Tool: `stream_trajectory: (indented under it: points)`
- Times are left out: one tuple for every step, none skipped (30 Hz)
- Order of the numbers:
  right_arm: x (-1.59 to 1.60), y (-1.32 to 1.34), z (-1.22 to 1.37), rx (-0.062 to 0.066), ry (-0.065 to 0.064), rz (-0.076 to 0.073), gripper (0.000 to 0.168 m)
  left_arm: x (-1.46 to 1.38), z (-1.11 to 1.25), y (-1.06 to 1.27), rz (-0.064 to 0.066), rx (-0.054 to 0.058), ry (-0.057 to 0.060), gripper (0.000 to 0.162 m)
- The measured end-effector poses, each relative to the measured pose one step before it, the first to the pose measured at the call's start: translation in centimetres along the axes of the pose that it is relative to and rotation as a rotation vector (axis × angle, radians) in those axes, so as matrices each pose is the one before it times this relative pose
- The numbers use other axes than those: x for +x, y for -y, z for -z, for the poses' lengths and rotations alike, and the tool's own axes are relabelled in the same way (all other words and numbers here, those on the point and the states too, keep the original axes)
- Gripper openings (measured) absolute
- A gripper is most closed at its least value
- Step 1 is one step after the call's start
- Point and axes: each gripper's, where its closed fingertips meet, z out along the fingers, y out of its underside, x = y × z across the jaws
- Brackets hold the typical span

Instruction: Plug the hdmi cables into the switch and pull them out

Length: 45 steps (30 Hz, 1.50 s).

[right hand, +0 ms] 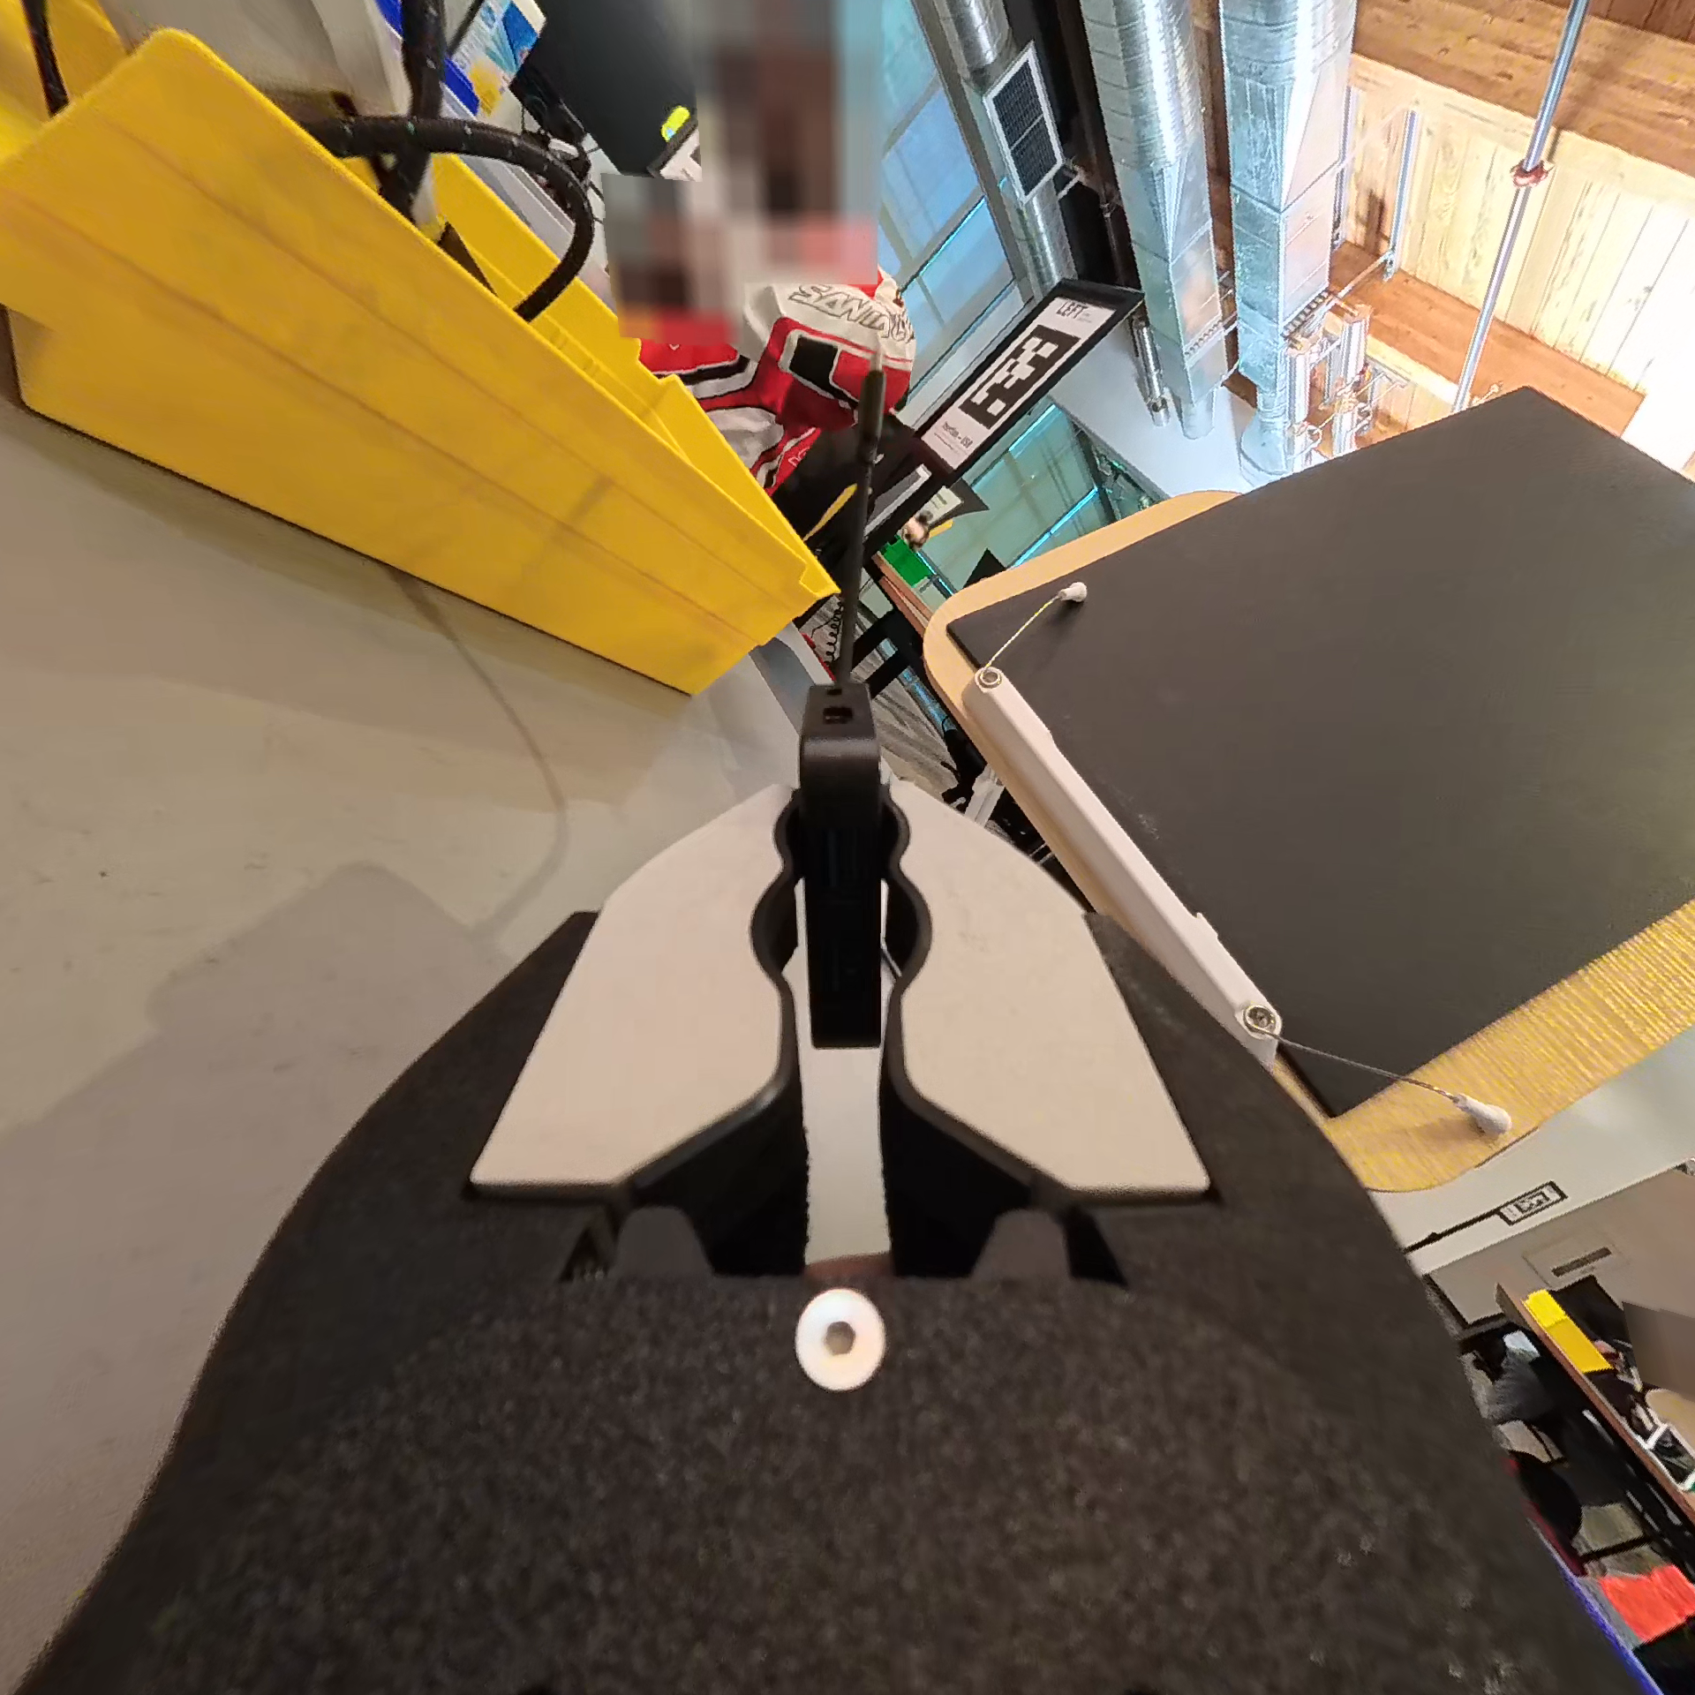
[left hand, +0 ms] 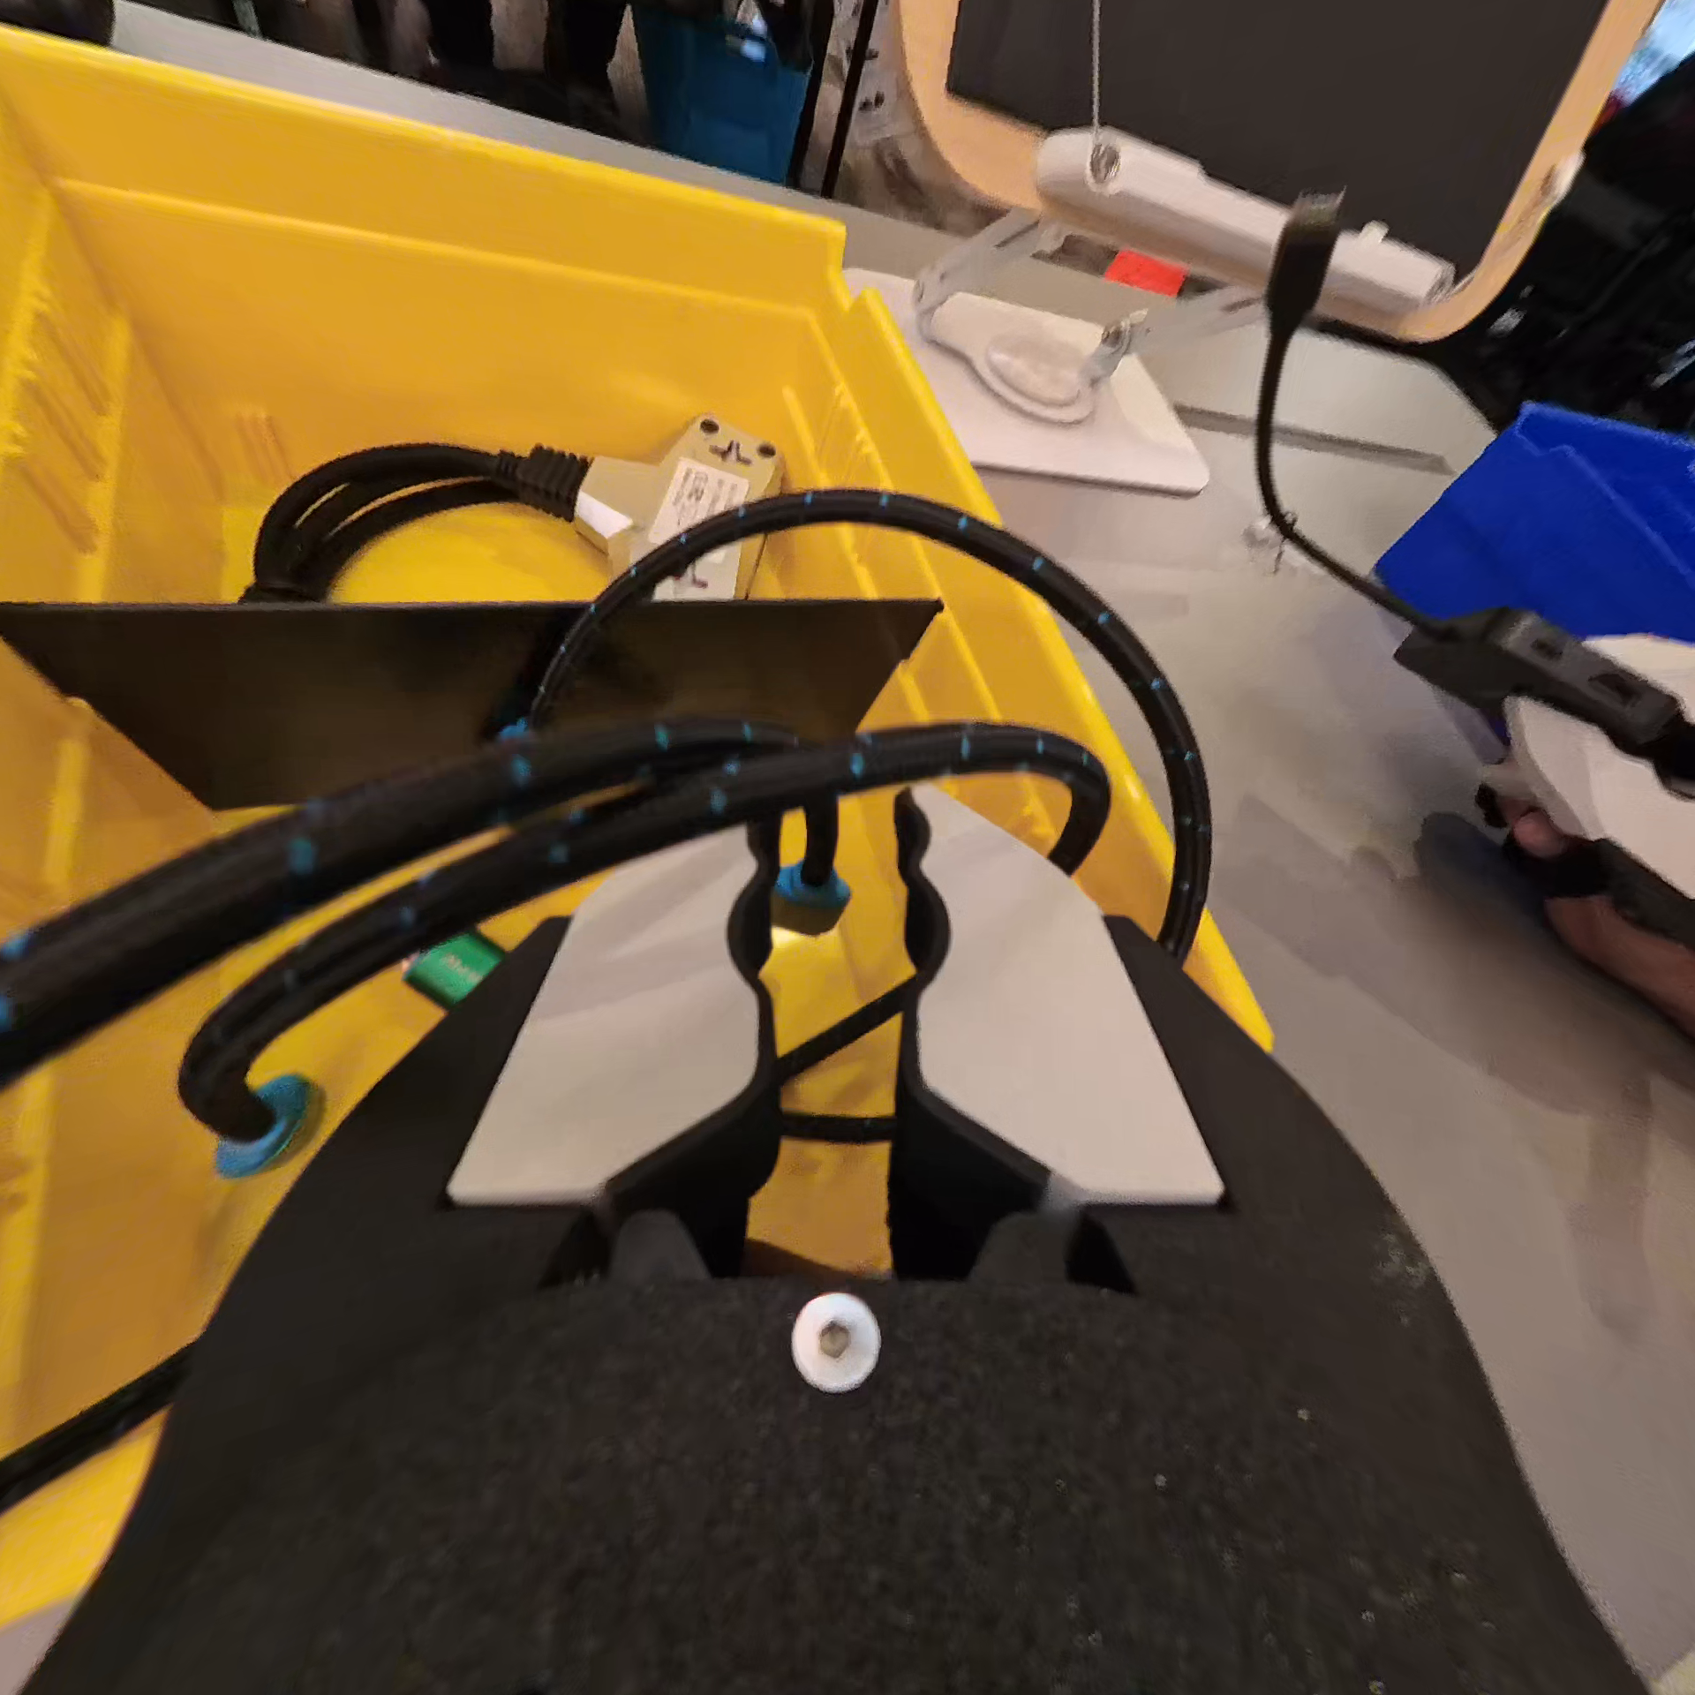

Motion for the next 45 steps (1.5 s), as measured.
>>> stream_trajectory:
  points:
    - [0.028,-0.033,-0.009,-0.0012,0.0004,-0.0033,0.013,-0.026,0.172,-0.597,-0.0098,-0.0387,0.0062,0.027]
    - [0.013,-0.031,-0.004,-0.001,0.0007,-0.0032,0.013,0.216,0.234,-0.855,-0.0084,-0.0543,-0.009,0.031]
    - [0.008,-0.032,-0.012,-0.0008,0.0006,-0.0023,0.013,0.279,0.369,-0.798,-0.009,-0.0454,-0.009,0.034]
    - [-0.006,-0.017,-0.006,-0.001,0.0011,-0.0014,0.013,0.188,0.534,-0.504,-0.011,-0.0149,0.0037,0.037]
    - [-0.018,-0.013,-0.002,-0.0005,0.0015,-0.0007,0.013,0.223,0.634,-0.511,-0.0152,-0.0118,0.0051,0.038]
    - [-0.028,0.004,-0.001,0.0001,0.001,0.0003,0.013,0.267,0.68,-0.666,-0.0181,-0.0284,0.003,0.039]
    - [-0.025,0.017,0.007,0.0009,0.0011,0.0009,0.013,0.144,0.79,-0.468,-0.0209,-0.0181,0.0146,0.039]
    - [-0.053,0.014,-0.012,0.0005,0.0027,0.0006,0.013,-0.001,0.974,-0.095,-0.0357,0.0008,0.0245,0.039]
    - [-0.066,-0.002,-0.018,-0.0008,0.0029,0.0013,0.013,-0.214,1.145,0.27,-0.0459,0.0081,0.0332,0.035]
    - [-0.014,0.0,-0.014,-0.0003,-0.0001,0.0024,0.013,-0.423,1.272,0.668,-0.0464,0.0176,0.0365,0.034]
    - [-0.036,0.023,-0.003,0.0011,0.0015,0.0007,0.013,-0.581,1.265,0.917,-0.0488,0.0175,0.0304,0.034]
    - [-0.045,0.014,-0.004,0.0003,0.0024,-0.0005,0.013,-0.61,1.14,0.975,-0.0491,0.0124,0.0158,0.033]
    - [-0.028,0.005,-0.002,0.0002,0.0012,0.0007,0.013,-0.525,0.879,0.762,-0.0576,-0.0038,-0.0051,0.033]
    - [-0.011,0.013,0.009,0.0006,0.0002,0.0013,0.013,-0.78,0.609,0.592,-0.0626,-0.0129,0.0011,0.033]
    - [-0.03,0.008,-0.004,0.0004,0.0014,0.0007,0.013,-1.042,0.389,0.509,-0.0661,-0.0116,0.0156,0.033]
    - [-0.007,0.004,-0.001,0.0,-0.0001,0.0011,0.013,-0.689,0.19,0.211,-0.0732,-0.0229,-0.0047,0.035]
    - [0.011,0.003,-0.007,-0.0001,-0.001,0.0005,0.013,-0.605,0.031,0.053,-0.0653,-0.028,-0.0078,0.038]
    - [-0.032,-0.04,-0.005,-0.002,0.0021,-0.0005,0.013,-0.875,-0.137,0.168,-0.0497,-0.0184,0.0113,0.038]
    - [-0.015,-0.05,-0.021,-0.0029,0.0007,-0.0001,0.013,-0.452,-0.363,0.078,-0.0425,-0.0165,-0.0142,0.039]
    - [0.013,-0.032,-0.016,-0.0014,-0.0003,-0.0002,0.013,-0.116,-0.582,-0.149,-0.0356,-0.0257,-0.0354,0.041]
    - [-0.022,-0.016,-0.015,-0.0007,0.0017,-0.0008,0.013,-0.435,-0.77,-0.314,-0.026,-0.0327,-0.0132,0.041]
    - [-0.052,-0.026,-0.018,-0.0015,0.0024,0.0003,0.013,-0.512,-0.89,-0.371,-0.0244,-0.0351,-0.0048,0.04]
    - [-0.016,-0.012,-0.007,-0.0013,-0.0001,0.0022,0.013,-0.442,-0.828,-0.325,-0.0335,-0.0308,-0.0001,0.032]
    - [-0.025,0.005,0.004,0.0002,0.0008,0.002,0.013,-0.286,-0.616,-0.268,-0.0364,-0.0189,-0.0017,0.01]
    - [-0.048,0.008,-0.003,0.0001,0.0021,0.0018,0.013,-0.219,-0.318,-0.144,-0.0279,-0.0113,-0.003,0.007]
    - [-0.005,-0.004,0.013,-0.0013,-0.0012,0.0026,0.013,-0.233,0.043,-0.065,-0.0011,-0.0125,-0.0058,0.007]
    - [0.023,-0.012,0.013,-0.0008,-0.002,0.0013,0.013,-0.321,0.357,0.05,0.0143,-0.0074,-0.0039,0.006]
    - [-0.001,-0.021,0.007,-0.0006,0.0014,-0.0013,0.013,-0.487,0.624,0.23,0.0074,0.0092,0.011,0.006]
    - [0.008,-0.007,-0.003,-0.0004,0.0004,-0.0023,0.013,-0.559,0.815,0.332,-0.0059,0.0204,0.0148,0.006]
    - [0.026,0.01,0.005,0.0019,-0.0002,-0.0028,0.013,-0.639,0.84,0.219,-0.0038,0.0117,0.0137,0.006]
    - [-0.008,0.017,-0.01,0.0018,0.0016,-0.0029,0.013,-0.872,0.815,0.096,0.0018,-0.0009,0.0233,0.006]
    - [-0.042,-0.003,-0.014,0.0002,0.0034,-0.0023,0.013,-0.99,0.771,0.056,0.0005,-0.005,0.0284,0.006]
    - [0.005,0.007,-0.001,0.0,0.0001,-0.0001,0.013,-0.81,0.718,0.077,-0.0044,-0.0027,0.0178,0.006]
    - [-0.019,0.028,0.009,0.0014,0.0,0.0006,0.013,-0.747,0.665,0.139,-0.0023,-0.0001,0.0158,0.007]
    - [-0.031,0.007,0.012,0.0001,0.0014,0.0008,0.013,-0.675,0.612,0.157,-0.0001,-0.0003,0.0133,0.007]
    - [0.019,0.007,0.027,0.0,-0.0017,0.0021,0.013,-0.573,0.574,0.169,-0.0044,-0.0006,0.0105,0.007]
    - [0.018,0.026,0.019,0.001,-0.0016,0.0013,0.013,-0.63,0.59,0.286,-0.006,0.0064,0.0183,0.006]
    - [0.012,0.004,0.027,0.0003,0.0,-0.0006,0.013,-0.518,0.556,0.348,-0.0013,0.0089,0.011,0.006]
    - [0.029,0.0,0.009,-0.0002,-0.0016,-0.0004,0.013,-0.355,0.498,0.466,0.0003,0.0139,0.0005,0.006]
    - [0.056,-0.007,0.015,0.0003,-0.0027,-0.0008,0.013,-0.03,0.397,0.915,0.016,0.046,-0.0253,0.006]
    - [0.006,-0.008,-0.002,-0.0005,0.0006,-0.0022,0.013,0.49,0.096,1.075,0.0398,0.0589,-0.0681,0.006]
    - [0.001,-0.018,-0.02,-0.0009,0.0006,-0.0013,0.013,0.322,-0.27,0.427,0.0321,0.014,-0.0579,0.006]
    - [0.021,-0.008,-0.02,0.0,-0.0012,0.0,0.013,-0.125,-0.41,-0.021,0.0091,-0.0131,-0.0246,0.006]
    - [-0.007,-0.003,-0.008,0.0002,0.0008,-0.0001,0.013,-0.567,-0.358,-0.025,-0.0038,-0.0139,0.0107,0.007]
    - [-0.028,-0.017,-0.005,-0.0014,0.0013,0.0008,0.013,-0.426,-0.151,0.292,0.0071,0.0059,0.0012,0.006]
